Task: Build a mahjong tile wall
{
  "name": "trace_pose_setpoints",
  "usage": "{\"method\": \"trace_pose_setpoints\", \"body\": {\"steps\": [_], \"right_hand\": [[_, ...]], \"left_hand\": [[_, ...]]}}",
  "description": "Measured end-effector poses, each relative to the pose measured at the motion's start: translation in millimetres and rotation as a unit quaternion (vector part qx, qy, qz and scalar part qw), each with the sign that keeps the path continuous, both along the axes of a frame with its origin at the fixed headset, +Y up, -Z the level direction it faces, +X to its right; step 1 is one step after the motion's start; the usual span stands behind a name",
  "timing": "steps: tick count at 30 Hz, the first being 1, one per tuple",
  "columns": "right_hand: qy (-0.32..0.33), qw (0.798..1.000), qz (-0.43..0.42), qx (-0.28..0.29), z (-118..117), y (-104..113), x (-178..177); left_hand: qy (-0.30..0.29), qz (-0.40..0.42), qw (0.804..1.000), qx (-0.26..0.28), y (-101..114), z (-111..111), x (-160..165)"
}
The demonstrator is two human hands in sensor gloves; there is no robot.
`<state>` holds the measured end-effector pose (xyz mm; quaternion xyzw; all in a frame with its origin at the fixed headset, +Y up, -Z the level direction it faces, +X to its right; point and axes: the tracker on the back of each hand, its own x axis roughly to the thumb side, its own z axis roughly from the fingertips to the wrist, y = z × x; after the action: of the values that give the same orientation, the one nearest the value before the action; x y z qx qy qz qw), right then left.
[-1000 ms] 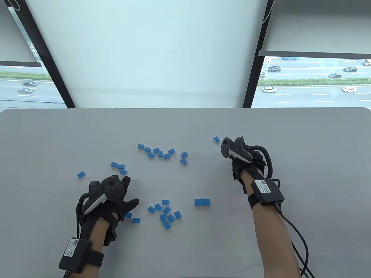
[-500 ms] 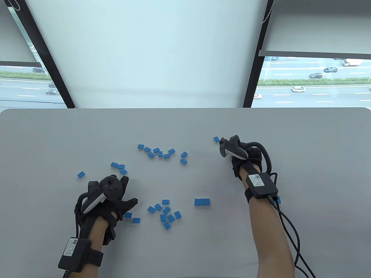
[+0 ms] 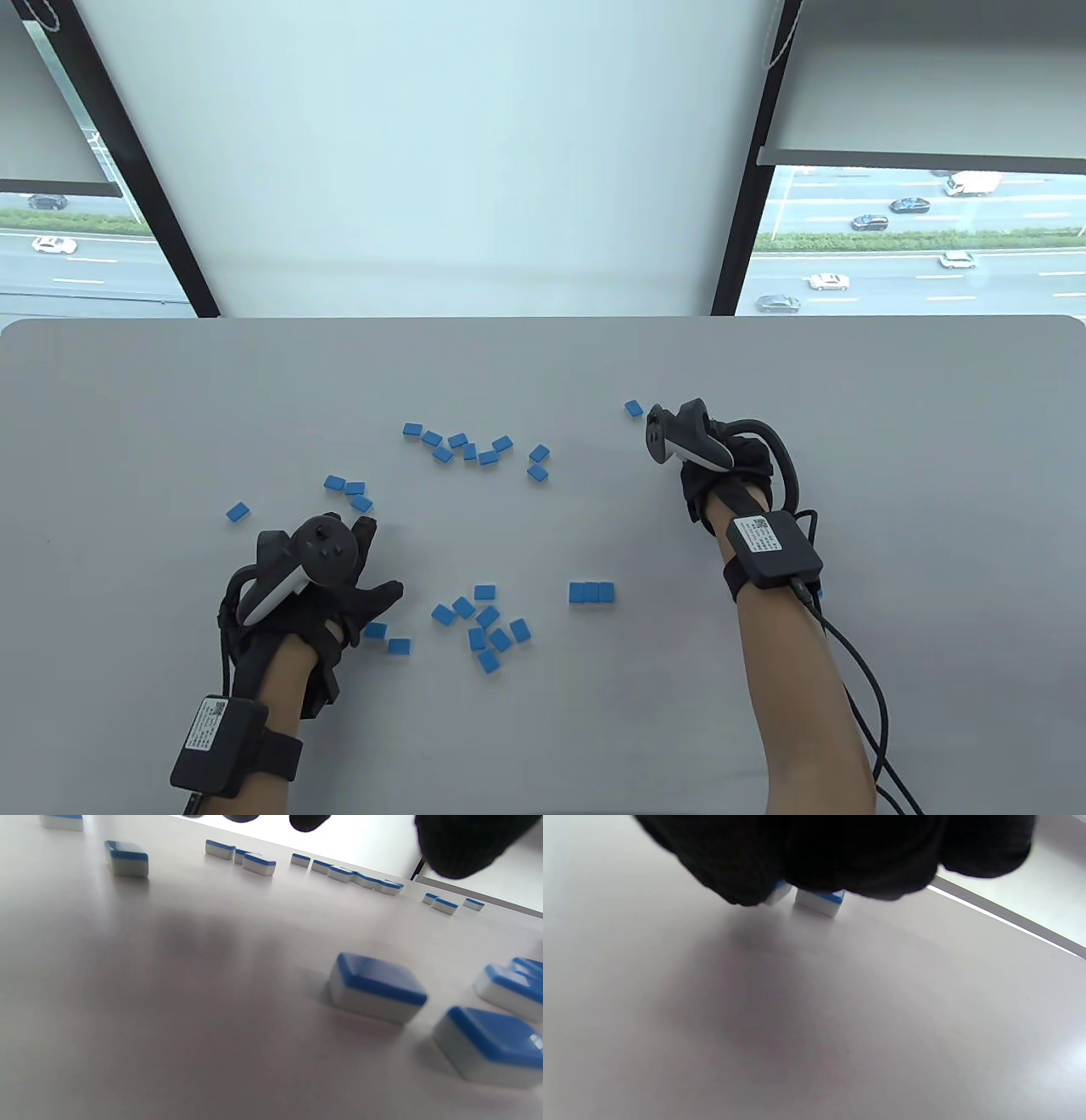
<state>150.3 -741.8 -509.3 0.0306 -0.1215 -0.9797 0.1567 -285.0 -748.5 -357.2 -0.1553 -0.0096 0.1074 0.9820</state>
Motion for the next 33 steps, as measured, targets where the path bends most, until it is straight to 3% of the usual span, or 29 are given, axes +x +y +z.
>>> {"method": "trace_pose_setpoints", "body": {"steps": [8, 16, 22, 33], "right_hand": [[0.062, 0.993, -0.084, 0.058, 46.6, 48.1, -21.4], [0.101, 0.98, -0.126, 0.118, 116.6, 67.1, -44.3], [0.129, 0.977, -0.119, 0.125, 149.6, 50.0, -55.1], [0.154, 0.985, -0.071, 0.024, 148.1, -4.3, -75.8]], "left_hand": [[-0.003, 0.0, 1.0, 0.003, 1.2, -0.7, 0.6], [-0.003, 0.005, 1.0, 0.008, 2.0, 0.5, 0.4], [-0.003, 0.005, 1.0, 0.005, 1.6, 1.4, 1.9], [-0.003, 0.004, 1.0, -0.01, -5.1, 1.5, 3.9]]}}
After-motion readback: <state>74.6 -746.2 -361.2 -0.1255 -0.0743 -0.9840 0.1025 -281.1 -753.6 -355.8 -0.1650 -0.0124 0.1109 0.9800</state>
